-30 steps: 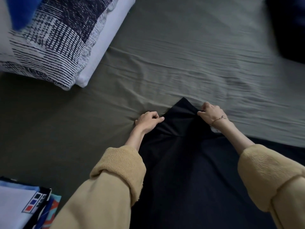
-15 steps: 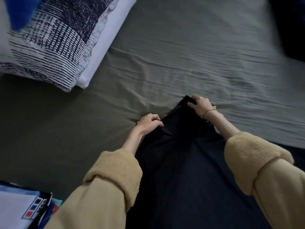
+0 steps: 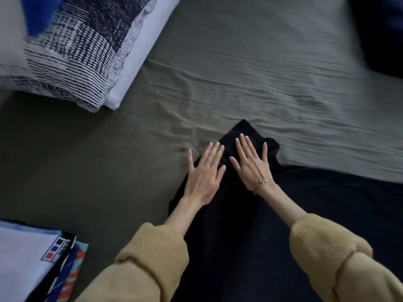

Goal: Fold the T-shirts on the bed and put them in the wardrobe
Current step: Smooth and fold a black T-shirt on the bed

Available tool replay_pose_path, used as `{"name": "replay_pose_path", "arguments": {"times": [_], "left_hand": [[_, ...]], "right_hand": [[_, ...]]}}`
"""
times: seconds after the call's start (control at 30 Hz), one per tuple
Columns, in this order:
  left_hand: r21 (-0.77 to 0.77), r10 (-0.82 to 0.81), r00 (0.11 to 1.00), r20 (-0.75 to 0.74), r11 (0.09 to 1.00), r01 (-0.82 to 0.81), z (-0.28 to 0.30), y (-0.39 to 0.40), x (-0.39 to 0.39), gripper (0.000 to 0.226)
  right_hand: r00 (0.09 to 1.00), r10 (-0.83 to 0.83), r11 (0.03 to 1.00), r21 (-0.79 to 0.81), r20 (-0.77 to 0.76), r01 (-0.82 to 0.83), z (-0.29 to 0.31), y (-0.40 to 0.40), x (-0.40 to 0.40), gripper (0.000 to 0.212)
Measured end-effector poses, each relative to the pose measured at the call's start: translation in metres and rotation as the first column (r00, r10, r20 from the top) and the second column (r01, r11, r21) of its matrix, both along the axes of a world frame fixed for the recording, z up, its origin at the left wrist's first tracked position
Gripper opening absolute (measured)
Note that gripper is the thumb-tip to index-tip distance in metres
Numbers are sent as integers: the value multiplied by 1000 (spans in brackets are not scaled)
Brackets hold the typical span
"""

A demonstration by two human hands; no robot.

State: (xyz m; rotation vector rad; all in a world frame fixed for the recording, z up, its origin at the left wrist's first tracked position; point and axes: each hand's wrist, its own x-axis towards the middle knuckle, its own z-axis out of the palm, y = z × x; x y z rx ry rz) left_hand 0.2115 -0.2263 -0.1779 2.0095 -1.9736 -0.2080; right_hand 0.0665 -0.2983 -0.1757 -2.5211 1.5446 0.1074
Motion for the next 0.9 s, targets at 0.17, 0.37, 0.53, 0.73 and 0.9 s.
{"name": "replay_pose_path", "arguments": {"times": [0.17,0.37,0.53,0.73,0.9], "left_hand": [[58,27,990,136,998,-35,-19,26,17,58],[67,-128,990,58,990,124,-12,88,-10,57],[87,126,981,151,986,-140,-19,107,0,57],[82,-44,999,20,996,42,-8,168,-38,59],[83,22,998,52,996,-26,-25,220,-40,56]], "right_hand": [[996,-48,983,-174,75,60,1,19,-2,71],[989,98,981,-177,109,-78,-15,117,-8,61],[976,-206,979,24,65,204,-12,138,-31,72],[983,-142,989,-25,118,146,-12,207,-50,68],[952,-292,955,-33,87,296,-17,242,-94,70]]}}
